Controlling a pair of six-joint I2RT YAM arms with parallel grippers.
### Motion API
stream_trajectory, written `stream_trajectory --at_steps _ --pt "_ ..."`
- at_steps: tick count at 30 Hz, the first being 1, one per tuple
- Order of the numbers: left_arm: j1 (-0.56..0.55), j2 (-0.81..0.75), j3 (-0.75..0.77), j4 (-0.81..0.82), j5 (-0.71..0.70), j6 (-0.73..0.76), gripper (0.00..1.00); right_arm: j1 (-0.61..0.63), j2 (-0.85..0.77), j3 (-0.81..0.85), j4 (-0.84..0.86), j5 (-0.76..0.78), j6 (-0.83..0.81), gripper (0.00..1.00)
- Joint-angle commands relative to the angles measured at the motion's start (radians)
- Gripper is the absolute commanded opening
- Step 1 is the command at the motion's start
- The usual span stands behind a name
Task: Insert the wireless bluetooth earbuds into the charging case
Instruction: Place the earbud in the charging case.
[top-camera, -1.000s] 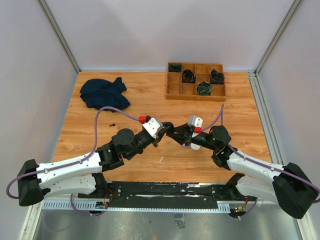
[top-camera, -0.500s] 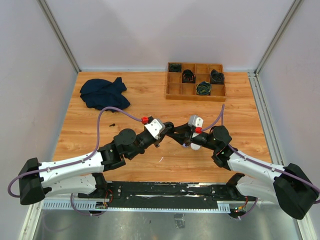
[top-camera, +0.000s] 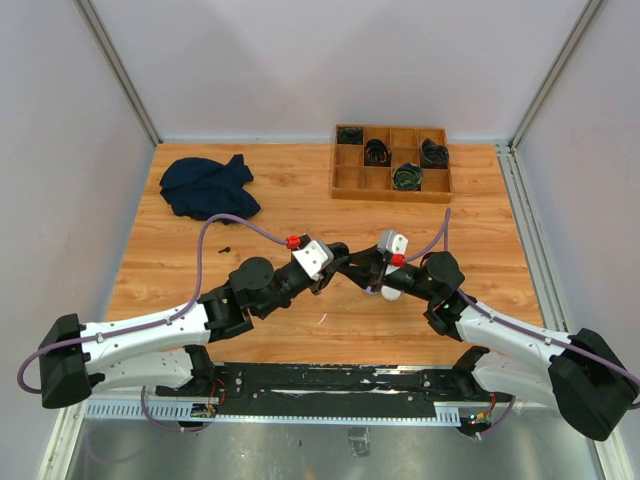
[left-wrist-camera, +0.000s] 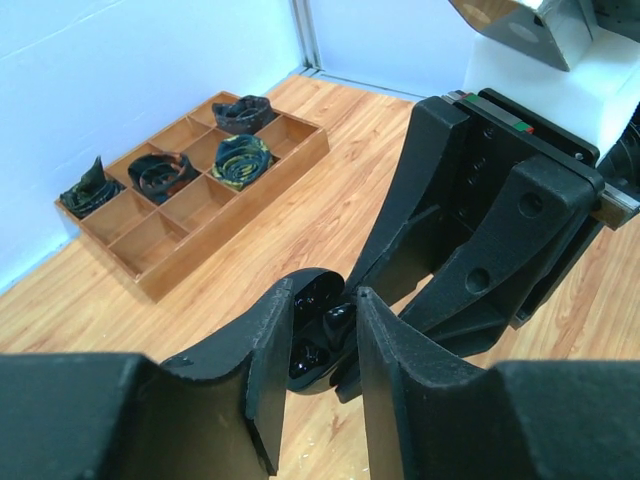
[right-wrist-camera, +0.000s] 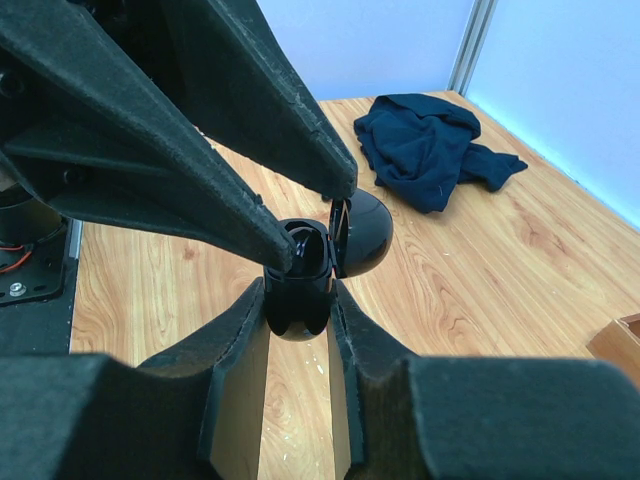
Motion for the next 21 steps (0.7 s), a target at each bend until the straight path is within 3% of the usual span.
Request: stream_trajectory --at_steps 1,10,14,21 --pt "-0.014 0.005 0.012 0.005 0.042 -0.009 0.37 -0.002 -0.019 0.001 0.07 -0.021 0.005 0.05" --pt "-0.014 -0.024 0.029 -0.004 -0.014 -0.084 0.5 -0.013 0.001 -0.017 0.083 -0.001 0.006 0.05" --pt "-0.012 -0.047 0.096 -0.106 -0.108 -0.169 0.53 -0.021 0.023 -0.033 0.094 0.022 0.01 0.05" --pt "-0.01 -0.073 0.184 -0.288 -0.211 -0.275 0.69 -0.03 0.059 -0.07 0.162 0.046 0.011 0.05"
